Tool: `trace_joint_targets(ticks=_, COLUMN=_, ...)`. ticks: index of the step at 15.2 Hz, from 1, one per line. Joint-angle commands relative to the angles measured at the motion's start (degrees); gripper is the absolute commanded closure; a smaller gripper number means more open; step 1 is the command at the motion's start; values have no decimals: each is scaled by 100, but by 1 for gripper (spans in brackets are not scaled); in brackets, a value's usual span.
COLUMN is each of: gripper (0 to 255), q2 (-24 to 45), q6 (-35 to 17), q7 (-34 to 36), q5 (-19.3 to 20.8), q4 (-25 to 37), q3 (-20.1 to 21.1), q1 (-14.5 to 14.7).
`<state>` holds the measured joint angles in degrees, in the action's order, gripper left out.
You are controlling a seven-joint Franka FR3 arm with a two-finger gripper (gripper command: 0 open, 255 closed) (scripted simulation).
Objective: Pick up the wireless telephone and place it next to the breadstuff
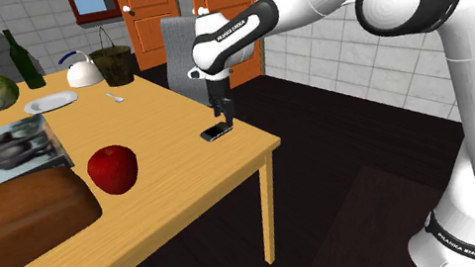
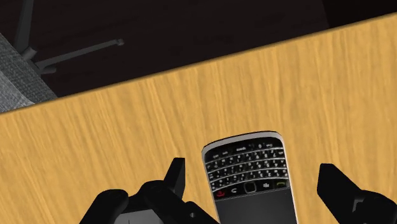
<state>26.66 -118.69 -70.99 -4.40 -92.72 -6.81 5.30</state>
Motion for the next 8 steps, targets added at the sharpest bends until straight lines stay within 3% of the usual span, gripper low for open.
trace_joint_targets(ticks=1, gripper=0, q2=62, q6=-121, q7=-14, q5=-10, q4=-56, q3=6, q1=-3)
trace_joint_targets(ticks=8, gripper=0, q2=145, q6=-281, q7=-23, q5=-23, q4=-134, q3=14, q1=-5)
